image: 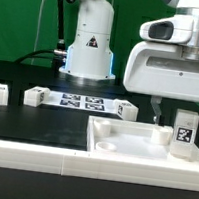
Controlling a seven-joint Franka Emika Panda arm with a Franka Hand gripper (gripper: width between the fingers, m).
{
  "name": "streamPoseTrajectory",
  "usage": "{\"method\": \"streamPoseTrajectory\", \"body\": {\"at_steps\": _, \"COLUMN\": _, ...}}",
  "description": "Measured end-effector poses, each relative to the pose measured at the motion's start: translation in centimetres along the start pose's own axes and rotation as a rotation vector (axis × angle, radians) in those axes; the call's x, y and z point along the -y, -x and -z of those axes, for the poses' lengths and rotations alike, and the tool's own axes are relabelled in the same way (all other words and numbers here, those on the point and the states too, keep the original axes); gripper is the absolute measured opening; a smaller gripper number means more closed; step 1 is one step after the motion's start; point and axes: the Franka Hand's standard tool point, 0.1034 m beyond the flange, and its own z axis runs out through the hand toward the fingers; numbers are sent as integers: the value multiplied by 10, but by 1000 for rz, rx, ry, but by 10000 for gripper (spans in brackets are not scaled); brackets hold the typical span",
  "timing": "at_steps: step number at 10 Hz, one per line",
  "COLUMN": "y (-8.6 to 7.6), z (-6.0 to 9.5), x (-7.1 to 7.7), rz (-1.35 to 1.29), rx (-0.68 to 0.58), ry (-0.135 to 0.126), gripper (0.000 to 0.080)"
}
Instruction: Assemble one leg
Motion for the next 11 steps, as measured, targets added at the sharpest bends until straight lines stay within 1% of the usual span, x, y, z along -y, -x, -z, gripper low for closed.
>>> {"method": "streamPoseTrajectory", "body": {"at_steps": 2, "y": 0, "z": 0, "x": 0, "rz": 0, "rx": 0, "ry": 0, "gripper": 286}}
{"method": "streamPoseTrajectory", "body": {"at_steps": 7, "y": 0, "z": 0, "x": 0, "rz": -29, "rx": 0, "ry": -1, "gripper": 290}}
{"method": "streamPoseTrajectory", "body": {"at_steps": 11, "y": 0, "z": 0, "x": -1, "rz": -416, "rx": -3, "ry": 6, "gripper": 290}}
